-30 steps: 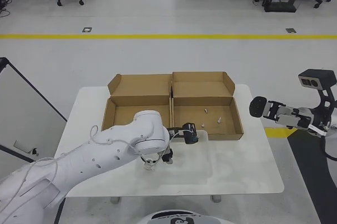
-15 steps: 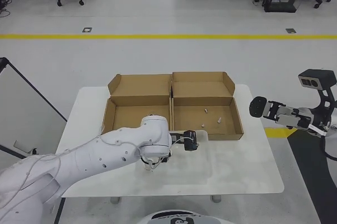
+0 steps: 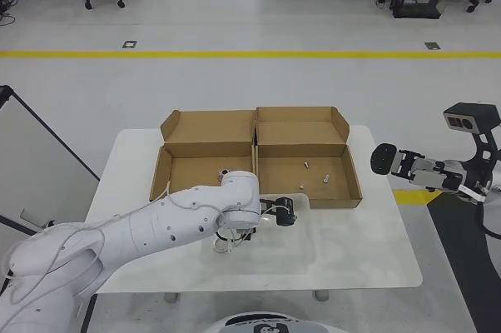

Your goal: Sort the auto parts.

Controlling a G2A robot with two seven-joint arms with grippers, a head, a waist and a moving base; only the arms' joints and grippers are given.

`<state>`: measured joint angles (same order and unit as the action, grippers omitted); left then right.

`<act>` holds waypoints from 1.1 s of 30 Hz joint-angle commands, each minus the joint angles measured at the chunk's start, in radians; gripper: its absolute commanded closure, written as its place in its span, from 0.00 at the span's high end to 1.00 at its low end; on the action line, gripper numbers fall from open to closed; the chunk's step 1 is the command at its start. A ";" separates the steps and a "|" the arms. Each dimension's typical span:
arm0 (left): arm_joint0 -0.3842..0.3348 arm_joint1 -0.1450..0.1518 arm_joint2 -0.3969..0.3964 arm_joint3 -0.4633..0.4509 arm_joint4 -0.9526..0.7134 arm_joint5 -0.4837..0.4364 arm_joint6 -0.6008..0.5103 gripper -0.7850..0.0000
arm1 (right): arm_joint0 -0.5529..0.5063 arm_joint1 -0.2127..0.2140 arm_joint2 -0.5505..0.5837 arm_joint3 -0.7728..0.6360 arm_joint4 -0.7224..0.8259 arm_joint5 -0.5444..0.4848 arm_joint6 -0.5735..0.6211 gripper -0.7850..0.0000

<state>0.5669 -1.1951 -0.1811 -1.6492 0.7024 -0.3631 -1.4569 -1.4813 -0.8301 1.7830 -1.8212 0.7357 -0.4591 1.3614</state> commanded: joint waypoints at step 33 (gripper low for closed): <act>0.030 -0.110 0.002 0.237 0.060 -0.035 0.035 0.33 | 0.000 0.000 0.000 0.000 0.000 0.000 0.000 1.00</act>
<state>0.5969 -1.3032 -0.1804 -1.4173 0.7621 -0.3971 -1.4231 -1.4813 -0.8301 1.7830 -1.8212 0.7357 -0.4591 1.3614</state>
